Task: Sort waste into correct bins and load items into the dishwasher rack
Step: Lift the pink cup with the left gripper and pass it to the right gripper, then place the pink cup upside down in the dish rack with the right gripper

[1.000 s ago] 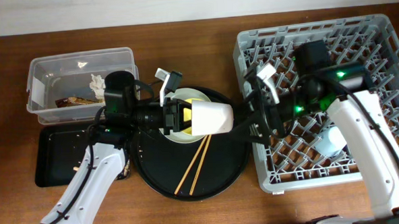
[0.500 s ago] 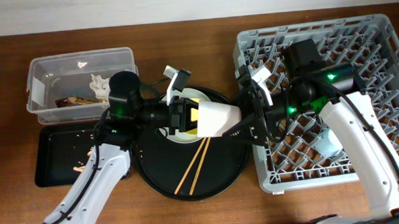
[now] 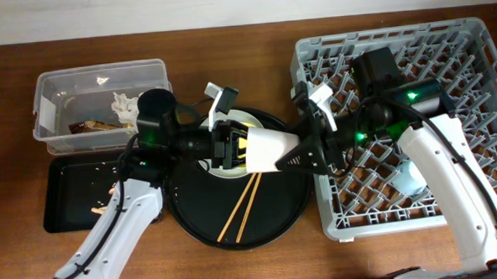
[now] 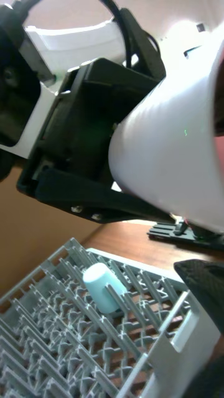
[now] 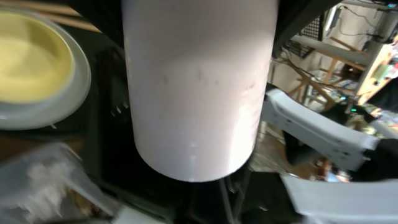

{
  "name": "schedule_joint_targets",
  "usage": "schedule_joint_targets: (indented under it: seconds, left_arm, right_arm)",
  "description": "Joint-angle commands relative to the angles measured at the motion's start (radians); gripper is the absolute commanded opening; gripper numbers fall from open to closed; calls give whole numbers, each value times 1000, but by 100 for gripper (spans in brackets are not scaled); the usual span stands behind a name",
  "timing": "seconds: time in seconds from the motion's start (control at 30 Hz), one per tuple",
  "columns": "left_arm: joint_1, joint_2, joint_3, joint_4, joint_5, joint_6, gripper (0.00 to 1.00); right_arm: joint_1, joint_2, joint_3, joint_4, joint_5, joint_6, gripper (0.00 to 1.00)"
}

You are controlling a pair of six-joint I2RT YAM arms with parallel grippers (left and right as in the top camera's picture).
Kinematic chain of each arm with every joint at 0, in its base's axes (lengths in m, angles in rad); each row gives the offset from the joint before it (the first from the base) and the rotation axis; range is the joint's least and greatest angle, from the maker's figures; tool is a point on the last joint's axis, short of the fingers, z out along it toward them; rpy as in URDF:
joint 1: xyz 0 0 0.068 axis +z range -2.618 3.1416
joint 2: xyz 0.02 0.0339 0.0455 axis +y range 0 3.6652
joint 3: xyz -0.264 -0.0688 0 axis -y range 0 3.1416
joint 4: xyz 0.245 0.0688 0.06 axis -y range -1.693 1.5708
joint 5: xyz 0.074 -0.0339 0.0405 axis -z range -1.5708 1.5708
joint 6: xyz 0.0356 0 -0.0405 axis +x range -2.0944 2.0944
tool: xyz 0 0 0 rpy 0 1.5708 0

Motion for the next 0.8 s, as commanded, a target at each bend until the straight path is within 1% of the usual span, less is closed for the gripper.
schedule_joint_targets:
  seconds: [0.0,0.03,0.07,0.1,0.13,0.23,0.27,0.3,0.33,0.37,0.47,0.53,0.67,0.7,0.77]
  left_arm:
    - [11,1,8,-272,-177,229,63]
    - [24,1,8,-425,-307,331,64]
    - [48,0,9,-605,-502,433,64]
    - [73,-4,9,-694,-604,468,65]
    - [104,-17,9,-746,-658,486,65]
    - [177,-76,9,-866,-828,486,66]
    - [185,-100,9,-924,-921,486,66]
    - [186,-116,9,-969,-1027,485,66]
    - [186,-124,9,-993,-1077,485,69]
    - [186,-125,9,-1010,-1094,485,69]
    - [186,-125,9,-1011,-1094,485,70]
    - [186,-125,9,-1011,-1094,485,70]
    - [186,-125,9,-1011,-1093,485,70]
    - [186,-125,9,-1011,-1094,485,70]
    - [186,-125,9,-1011,-1093,485,70]
  right_arm:
    - [-34,-7,16,-14,169,80,55]
    - [-66,-8,32,-33,250,132,55]
    - [-112,-8,54,-68,389,224,54]
    - [-142,-8,71,-96,488,281,55]
    - [-171,-8,91,-124,582,339,55]
    - [-266,-8,164,-193,859,565,54]
    - [-305,-8,190,-208,947,634,53]
    - [-327,-5,205,-219,1007,666,53]
    - [-335,8,222,-232,1063,693,53]
    - [-345,64,275,-273,1138,737,53]
    - [-378,231,406,-343,1139,738,53]
    - [-387,344,417,-361,1139,734,53]
    - [-387,497,416,-326,1135,726,54]
    - [-387,515,416,-323,1126,711,59]
    - [-383,545,416,-308,1112,705,79]
